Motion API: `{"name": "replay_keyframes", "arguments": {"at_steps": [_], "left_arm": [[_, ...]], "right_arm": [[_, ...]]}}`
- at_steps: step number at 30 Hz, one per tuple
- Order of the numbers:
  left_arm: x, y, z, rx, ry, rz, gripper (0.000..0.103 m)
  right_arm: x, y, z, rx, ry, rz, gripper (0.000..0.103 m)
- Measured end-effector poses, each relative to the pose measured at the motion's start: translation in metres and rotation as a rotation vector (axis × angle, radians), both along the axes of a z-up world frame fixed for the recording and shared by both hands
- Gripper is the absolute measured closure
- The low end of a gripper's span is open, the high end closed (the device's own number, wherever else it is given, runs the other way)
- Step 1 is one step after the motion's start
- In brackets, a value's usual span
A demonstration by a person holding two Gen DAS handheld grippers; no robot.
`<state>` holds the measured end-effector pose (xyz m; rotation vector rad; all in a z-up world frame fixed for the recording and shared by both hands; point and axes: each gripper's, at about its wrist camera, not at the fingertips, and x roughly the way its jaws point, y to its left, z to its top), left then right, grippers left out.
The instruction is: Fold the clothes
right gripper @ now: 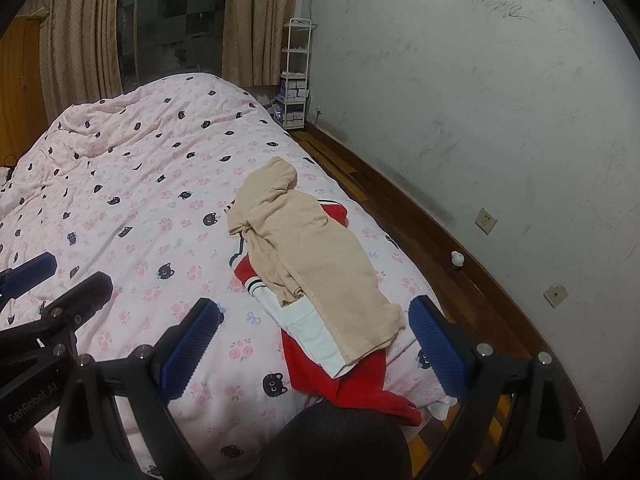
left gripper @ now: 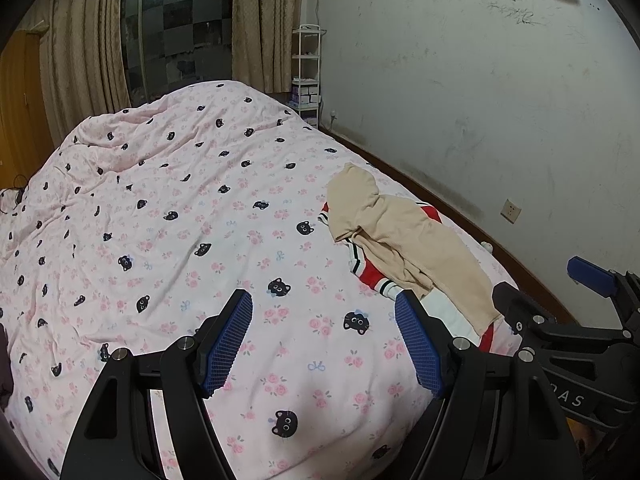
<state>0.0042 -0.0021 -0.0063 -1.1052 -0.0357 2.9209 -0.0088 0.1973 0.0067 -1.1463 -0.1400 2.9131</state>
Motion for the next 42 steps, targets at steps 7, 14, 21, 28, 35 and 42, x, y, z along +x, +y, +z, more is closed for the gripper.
{"name": "replay_keyframes", "arguments": {"at_steps": [7, 14, 21, 28, 35, 42], "left_arm": [[-0.0027, -0.0014, 0.0022, 0.008, -0.003, 0.0, 0.034], [-0.0036, -0.0022, 0.0015, 0.009, -0.005, 0.001, 0.034], [-0.0036, -0.0025, 0.001, 0.01, -0.005, 0.003, 0.034], [-0.0038, -0.0021, -0.0008, 0.01, -0.006, 0.004, 0.034], [-0.0033, -0.0028, -0.0016, 0.01, -0.007, 0.002, 0.034], [-0.0037, -0.0023, -0.0016, 0.011, -0.009, 0.003, 0.034]], "right_arm": [[-0.0006, -0.0025, -0.0013, 0.002, -0.004, 0.001, 0.005], [0.0002, -0.0025, -0.001, 0.001, -0.005, 0.001, 0.005], [0.0003, -0.0032, -0.0023, 0.005, -0.005, 0.001, 0.005], [0.0004, -0.0026, -0.0024, 0.004, -0.008, 0.002, 0.005], [-0.0005, -0.0016, -0.0024, 0.004, -0.013, 0.001, 0.005], [-0.0007, -0.0018, -0.0028, 0.004, -0.016, 0.003, 0.005]]}}
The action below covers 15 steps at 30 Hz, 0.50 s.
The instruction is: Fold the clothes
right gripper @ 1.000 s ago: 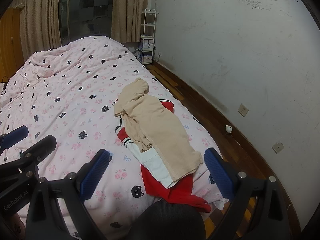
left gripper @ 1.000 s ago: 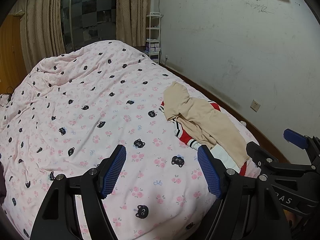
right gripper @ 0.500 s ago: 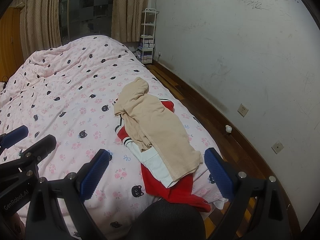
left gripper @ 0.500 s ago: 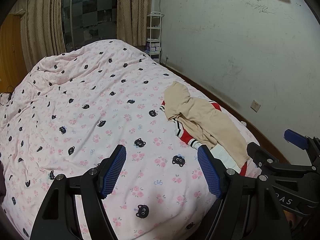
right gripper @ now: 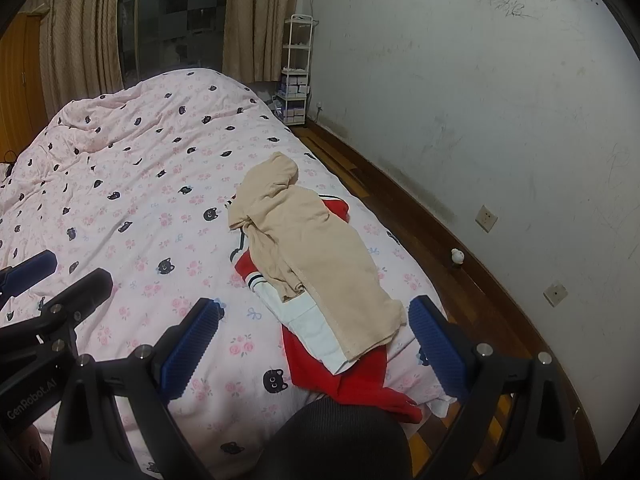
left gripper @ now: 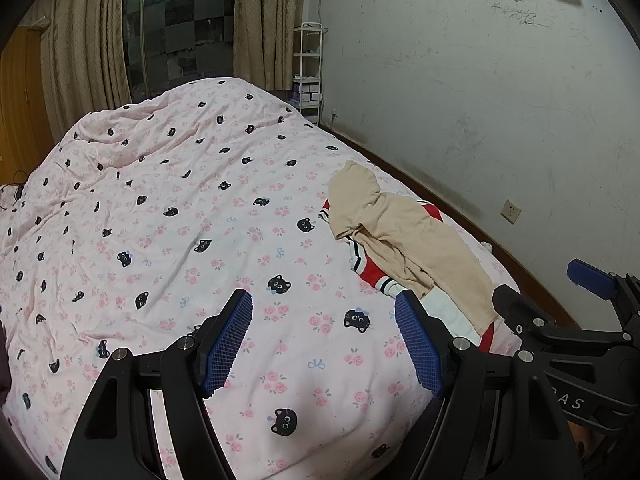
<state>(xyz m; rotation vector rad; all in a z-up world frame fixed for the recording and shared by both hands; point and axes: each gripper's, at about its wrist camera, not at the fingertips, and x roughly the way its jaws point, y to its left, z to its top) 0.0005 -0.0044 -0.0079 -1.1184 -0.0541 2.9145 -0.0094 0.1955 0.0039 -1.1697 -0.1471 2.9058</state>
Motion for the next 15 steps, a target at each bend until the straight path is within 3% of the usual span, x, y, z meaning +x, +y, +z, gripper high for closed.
{"name": "replay_keyframes", "arguments": {"at_steps": [15], "left_arm": [[-0.0014, -0.0001, 0.0015, -0.002, 0.002, 0.0, 0.034]], "right_arm": [[-0.0004, -0.0007, 0.0018, 0.002, -0.001, -0.001, 0.005]]}}
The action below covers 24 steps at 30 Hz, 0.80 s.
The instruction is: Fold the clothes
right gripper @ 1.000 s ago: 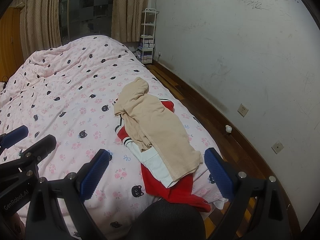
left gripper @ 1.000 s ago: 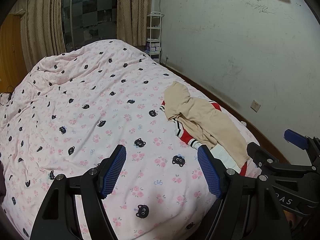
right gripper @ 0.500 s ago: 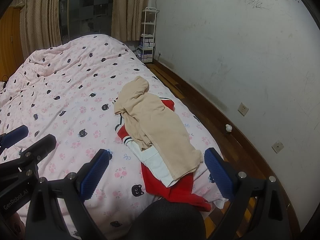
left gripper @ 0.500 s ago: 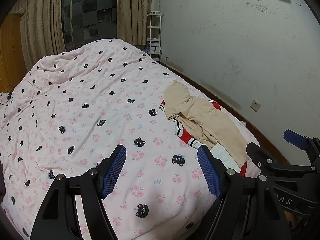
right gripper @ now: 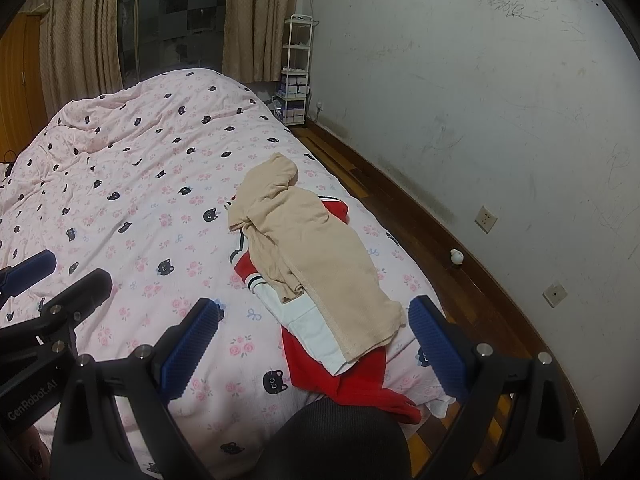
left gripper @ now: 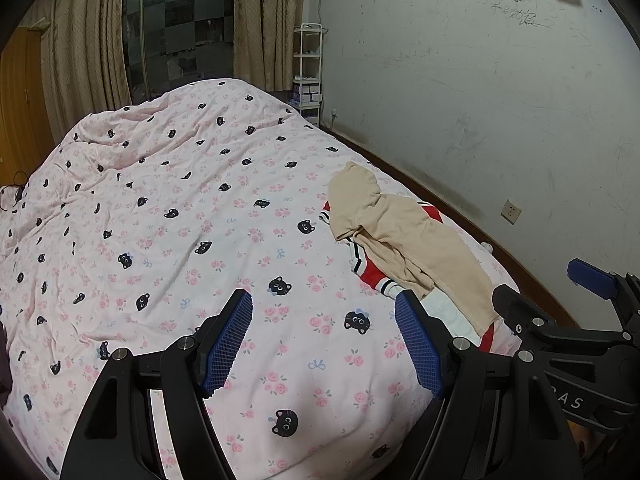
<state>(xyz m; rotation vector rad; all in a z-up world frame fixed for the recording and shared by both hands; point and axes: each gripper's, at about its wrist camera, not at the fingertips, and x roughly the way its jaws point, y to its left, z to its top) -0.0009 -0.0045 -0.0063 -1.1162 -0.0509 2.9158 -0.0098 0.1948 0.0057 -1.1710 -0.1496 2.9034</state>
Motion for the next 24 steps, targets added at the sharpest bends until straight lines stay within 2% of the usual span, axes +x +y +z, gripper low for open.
{"name": "replay_keyframes", "arguments": {"at_steps": [24], "left_arm": [[0.0012, -0.0029, -0.0017, 0.011, -0.006, 0.006, 0.034]], "right_arm": [[-0.0039, -0.0015, -0.0044, 0.006, -0.014, 0.0, 0.005]]}}
